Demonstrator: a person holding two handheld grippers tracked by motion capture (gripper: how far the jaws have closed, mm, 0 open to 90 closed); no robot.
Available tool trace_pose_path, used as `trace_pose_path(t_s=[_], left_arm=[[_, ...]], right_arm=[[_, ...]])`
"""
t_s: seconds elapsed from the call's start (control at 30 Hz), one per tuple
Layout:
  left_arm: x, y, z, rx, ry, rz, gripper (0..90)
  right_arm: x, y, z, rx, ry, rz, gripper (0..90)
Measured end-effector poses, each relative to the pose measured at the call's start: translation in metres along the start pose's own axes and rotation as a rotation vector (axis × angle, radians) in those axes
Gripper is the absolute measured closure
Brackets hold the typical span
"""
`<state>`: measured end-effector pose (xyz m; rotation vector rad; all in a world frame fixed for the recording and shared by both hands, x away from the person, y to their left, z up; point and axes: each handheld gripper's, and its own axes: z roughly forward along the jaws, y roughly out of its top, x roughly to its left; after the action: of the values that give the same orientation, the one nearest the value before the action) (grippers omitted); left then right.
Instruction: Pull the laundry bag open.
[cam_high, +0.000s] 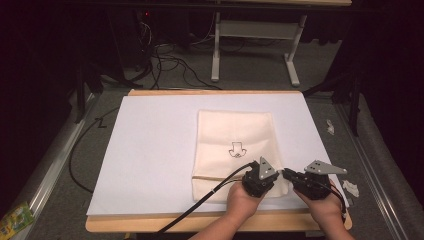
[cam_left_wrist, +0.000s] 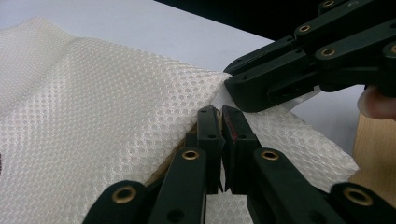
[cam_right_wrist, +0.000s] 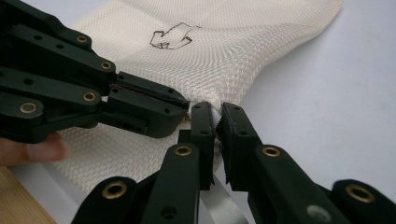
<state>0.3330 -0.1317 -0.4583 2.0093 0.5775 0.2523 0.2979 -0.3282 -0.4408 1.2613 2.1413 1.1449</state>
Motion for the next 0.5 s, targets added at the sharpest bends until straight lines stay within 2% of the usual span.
trace_pose_path(t_s=[0.03,0.23,0.3,0.5], left_arm=[[-0.0010,-0.0004,-0.0002,-0.002,0.008,0.007,87.2],[0.0011,-0.0005,-0.0014,-0.014,-0.007,-0.023,87.2],[0.0027,-0.0017,-0.0037,-0.048,-0.015,-0.048,87.1],[0.0044,-0.0041,-0.0054,-0.063,-0.024,-0.049,87.2]], right_arm=[[0.0004,-0.0001,0.0000,0.002,0.000,-0.003,85.3],[-0.0001,-0.0001,0.0000,-0.012,0.003,-0.002,85.3],[-0.0001,0.0003,-0.0001,-0.015,0.006,0.003,85.2],[-0.0003,-0.0008,0.0014,-0.005,0.008,0.005,85.3]])
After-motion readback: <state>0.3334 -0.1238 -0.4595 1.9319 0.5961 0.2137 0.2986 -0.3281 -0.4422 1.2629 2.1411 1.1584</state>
